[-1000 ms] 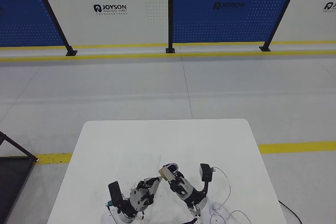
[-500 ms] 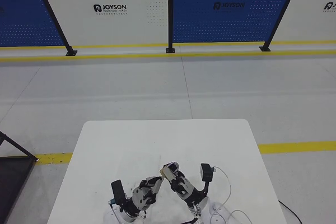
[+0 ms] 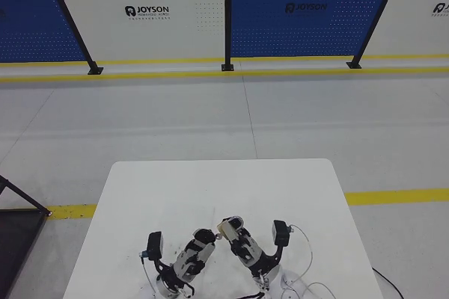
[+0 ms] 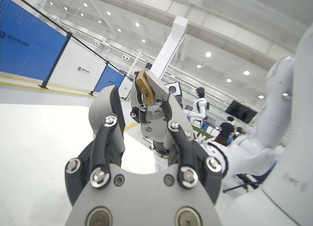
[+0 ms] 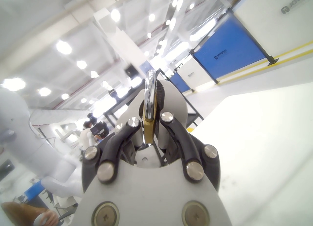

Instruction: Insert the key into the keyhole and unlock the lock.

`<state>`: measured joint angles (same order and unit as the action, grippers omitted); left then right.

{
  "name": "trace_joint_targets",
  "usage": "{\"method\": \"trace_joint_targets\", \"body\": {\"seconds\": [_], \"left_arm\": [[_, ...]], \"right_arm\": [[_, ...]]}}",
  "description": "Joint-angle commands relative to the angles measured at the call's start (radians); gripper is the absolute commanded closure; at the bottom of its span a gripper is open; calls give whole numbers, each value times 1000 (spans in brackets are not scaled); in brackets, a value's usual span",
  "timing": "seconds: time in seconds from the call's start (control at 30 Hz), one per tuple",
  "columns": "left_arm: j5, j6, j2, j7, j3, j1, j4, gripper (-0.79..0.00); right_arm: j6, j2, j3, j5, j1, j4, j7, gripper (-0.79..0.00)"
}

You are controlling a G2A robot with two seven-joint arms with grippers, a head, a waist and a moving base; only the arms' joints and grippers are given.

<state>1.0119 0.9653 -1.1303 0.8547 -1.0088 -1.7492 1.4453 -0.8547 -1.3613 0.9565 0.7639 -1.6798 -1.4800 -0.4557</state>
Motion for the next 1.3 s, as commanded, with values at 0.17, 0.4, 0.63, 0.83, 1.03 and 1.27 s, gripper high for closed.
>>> {"method": "trace_joint_targets", "body": {"seconds": [0.17, 0.4, 0.63, 0.83, 1.03, 1.27], "left_arm": [[-131, 47, 19, -111, 8, -2, 6, -274], [-186, 47, 32, -157, 37, 16, 11, -262], [-203, 47, 37, -168, 57, 30, 10, -200], [-202, 47, 38, -170, 66, 40, 4, -191], [-197, 47, 37, -165, 71, 45, 1, -126], [-193, 47, 36, -163, 74, 46, -2, -86]], "right_arm": [[2, -2, -7, 5, 5, 8, -10, 0], [12, -3, -14, 9, 6, 10, -14, 0], [18, -3, -19, 10, 8, 11, -12, 0], [17, -2, -20, 11, 8, 10, -9, 0], [21, -1, -22, 12, 7, 9, -6, 0], [25, -1, -25, 14, 8, 7, -2, 0]]}}
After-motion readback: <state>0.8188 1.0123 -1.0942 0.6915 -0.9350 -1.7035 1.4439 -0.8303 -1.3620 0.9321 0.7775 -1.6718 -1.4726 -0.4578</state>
